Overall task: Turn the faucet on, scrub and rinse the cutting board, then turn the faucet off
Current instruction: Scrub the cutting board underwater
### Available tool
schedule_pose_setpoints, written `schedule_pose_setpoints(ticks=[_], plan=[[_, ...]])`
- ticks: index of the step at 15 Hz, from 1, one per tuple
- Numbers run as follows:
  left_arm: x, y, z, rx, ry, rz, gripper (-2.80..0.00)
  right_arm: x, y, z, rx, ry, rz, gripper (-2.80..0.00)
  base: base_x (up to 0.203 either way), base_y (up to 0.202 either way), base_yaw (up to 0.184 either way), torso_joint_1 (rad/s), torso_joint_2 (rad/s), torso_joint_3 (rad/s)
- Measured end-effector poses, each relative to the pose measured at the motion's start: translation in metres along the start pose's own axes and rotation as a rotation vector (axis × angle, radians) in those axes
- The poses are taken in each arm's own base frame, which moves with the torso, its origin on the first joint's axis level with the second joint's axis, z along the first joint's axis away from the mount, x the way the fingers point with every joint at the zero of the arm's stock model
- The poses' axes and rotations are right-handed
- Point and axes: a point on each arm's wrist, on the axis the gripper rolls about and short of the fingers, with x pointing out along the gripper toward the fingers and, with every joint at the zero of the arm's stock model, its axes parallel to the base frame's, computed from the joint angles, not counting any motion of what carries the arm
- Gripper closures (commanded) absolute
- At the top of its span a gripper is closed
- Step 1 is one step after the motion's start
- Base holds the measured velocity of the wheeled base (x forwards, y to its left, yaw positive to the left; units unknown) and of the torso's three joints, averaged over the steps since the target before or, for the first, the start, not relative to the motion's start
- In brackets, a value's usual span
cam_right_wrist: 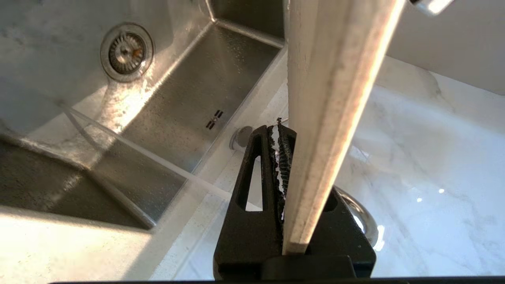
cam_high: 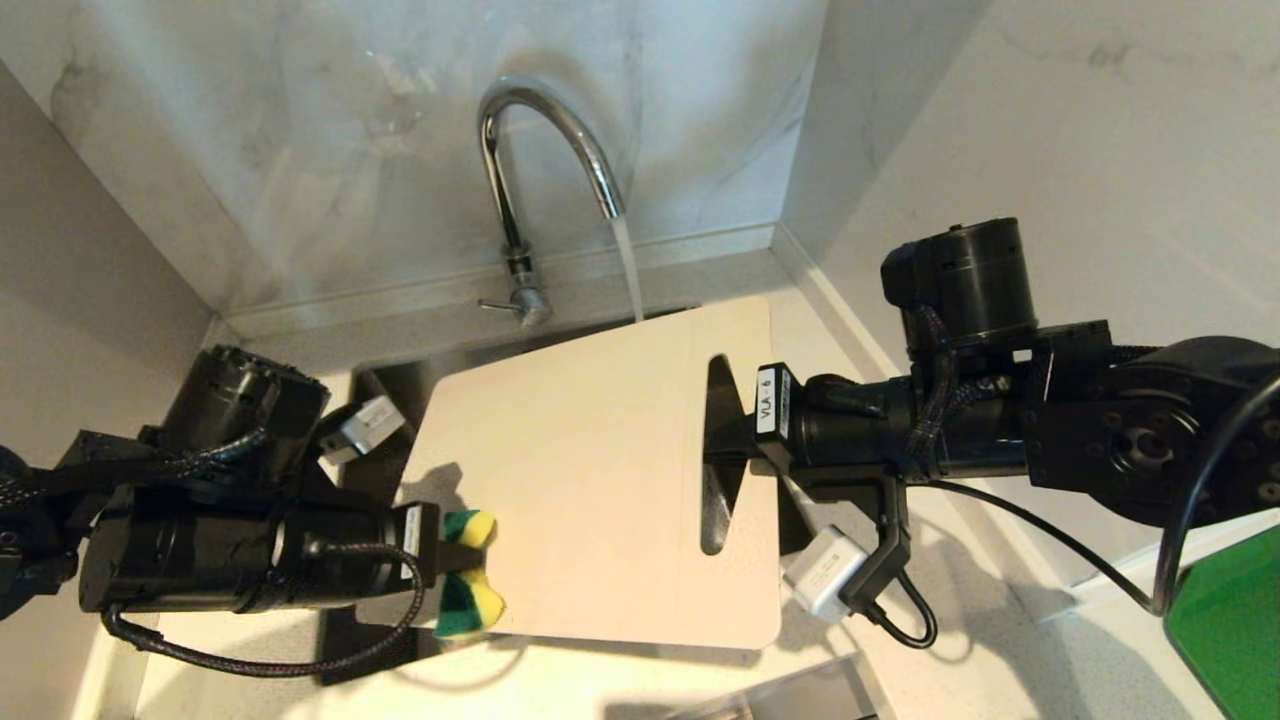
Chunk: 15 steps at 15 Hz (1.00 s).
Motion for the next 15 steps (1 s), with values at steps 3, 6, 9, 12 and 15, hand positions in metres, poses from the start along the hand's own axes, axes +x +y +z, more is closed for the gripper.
schedule_pose_setpoints(ticks=[3,6,9,12,15], plan=[[0.0,0.032,-0.001,-0.029,0.005,0.038,0.0,-0.001,0.0,0.001,0.018,-0.002,0.001,0.0,0.0,0.0,0.0,0.0,0.0,0.0],[0.0,0.063,-0.005,-0.054,-0.03,0.068,0.0,-0.002,0.0,0.002,0.018,-0.001,0.001,0.0,0.0,0.0,0.0,0.0,0.0,0.0],[-0.006,0.091,-0.007,-0.09,-0.028,0.092,0.0,-0.002,0.0,0.002,0.018,-0.001,0.0,0.0,0.0,0.0,0.0,0.0,0.0,0.0],[-0.014,0.105,-0.009,-0.104,-0.036,0.099,0.0,-0.002,0.0,0.002,0.017,-0.001,0.0,0.0,0.0,0.0,0.0,0.0,0.0,0.0],[-0.02,0.114,-0.01,-0.106,-0.051,0.123,0.0,-0.003,-0.001,0.002,0.016,0.001,-0.001,0.0,0.0,0.0,0.0,0.0,0.0,0.0]])
